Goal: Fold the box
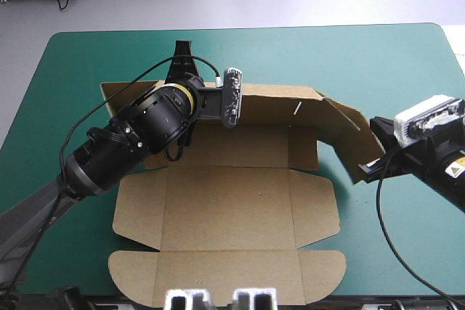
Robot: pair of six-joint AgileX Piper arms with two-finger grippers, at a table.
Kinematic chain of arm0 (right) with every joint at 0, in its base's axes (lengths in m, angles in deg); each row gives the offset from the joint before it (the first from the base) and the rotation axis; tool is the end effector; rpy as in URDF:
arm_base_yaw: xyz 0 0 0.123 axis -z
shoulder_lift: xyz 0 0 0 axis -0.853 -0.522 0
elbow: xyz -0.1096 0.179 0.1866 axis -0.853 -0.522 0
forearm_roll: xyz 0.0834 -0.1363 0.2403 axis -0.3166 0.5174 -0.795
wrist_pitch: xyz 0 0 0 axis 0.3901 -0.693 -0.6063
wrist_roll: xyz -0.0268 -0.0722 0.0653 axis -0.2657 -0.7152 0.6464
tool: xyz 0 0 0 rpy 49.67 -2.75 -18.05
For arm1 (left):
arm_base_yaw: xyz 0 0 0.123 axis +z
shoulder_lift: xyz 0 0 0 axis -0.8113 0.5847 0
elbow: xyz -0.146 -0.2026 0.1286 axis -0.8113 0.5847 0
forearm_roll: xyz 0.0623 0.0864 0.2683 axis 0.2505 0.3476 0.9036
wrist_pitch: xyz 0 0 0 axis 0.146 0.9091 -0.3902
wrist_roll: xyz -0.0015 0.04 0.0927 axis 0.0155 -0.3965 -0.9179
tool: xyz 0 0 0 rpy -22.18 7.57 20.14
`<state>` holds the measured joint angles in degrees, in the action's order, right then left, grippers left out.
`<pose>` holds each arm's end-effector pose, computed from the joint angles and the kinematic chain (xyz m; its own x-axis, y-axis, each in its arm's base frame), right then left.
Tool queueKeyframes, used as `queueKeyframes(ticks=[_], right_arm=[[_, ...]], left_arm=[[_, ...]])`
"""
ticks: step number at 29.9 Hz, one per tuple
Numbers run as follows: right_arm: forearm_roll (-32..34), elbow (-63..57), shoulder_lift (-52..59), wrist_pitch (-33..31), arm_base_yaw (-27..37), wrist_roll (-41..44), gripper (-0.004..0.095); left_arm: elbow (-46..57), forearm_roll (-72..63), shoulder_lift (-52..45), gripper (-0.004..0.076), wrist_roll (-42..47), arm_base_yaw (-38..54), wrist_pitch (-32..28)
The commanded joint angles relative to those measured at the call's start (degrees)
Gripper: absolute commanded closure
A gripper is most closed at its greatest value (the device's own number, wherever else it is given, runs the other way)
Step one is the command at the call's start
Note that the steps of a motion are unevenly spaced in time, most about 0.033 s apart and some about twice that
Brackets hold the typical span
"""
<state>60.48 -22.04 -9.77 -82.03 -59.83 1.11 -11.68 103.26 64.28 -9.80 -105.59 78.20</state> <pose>0.1755 0.0374 0.4287 -0.2766 -0.2059 -0.9387 -0.3985 0.9134 -0.0830 0.2584 -0.2357 0.4223 0.1316 0.9907 -0.0354 0.5908 -0.0497 0.8053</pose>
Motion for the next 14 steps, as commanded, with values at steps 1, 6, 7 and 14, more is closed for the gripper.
queueKeyframes(ticks=[1,6,7,14], right_arm=[[-1.44,6.87,-3.37,4.26,-0.26,-0.96,0.0933],[-1.9,13.97,-9.37,2.79,-0.26,-0.96,0.0933],[-1.88,15.27,-10.91,1.73,-0.26,-0.96,0.0933],[-1.44,24.99,-24.57,-5.84,-0.26,-1.57,0.0933]], left_arm=[[5.53,7.75,-5.43,0.0734,4.78,-0.49,-9.37],[18.05,21.37,-9.53,0.0734,20.22,-0.49,-20.54],[20.31,24.46,-10.02,0.0734,24.53,-0.49,-21.87],[32.15,41.8,-10.39,0.0734,53.17,-0.39,-24.53]])
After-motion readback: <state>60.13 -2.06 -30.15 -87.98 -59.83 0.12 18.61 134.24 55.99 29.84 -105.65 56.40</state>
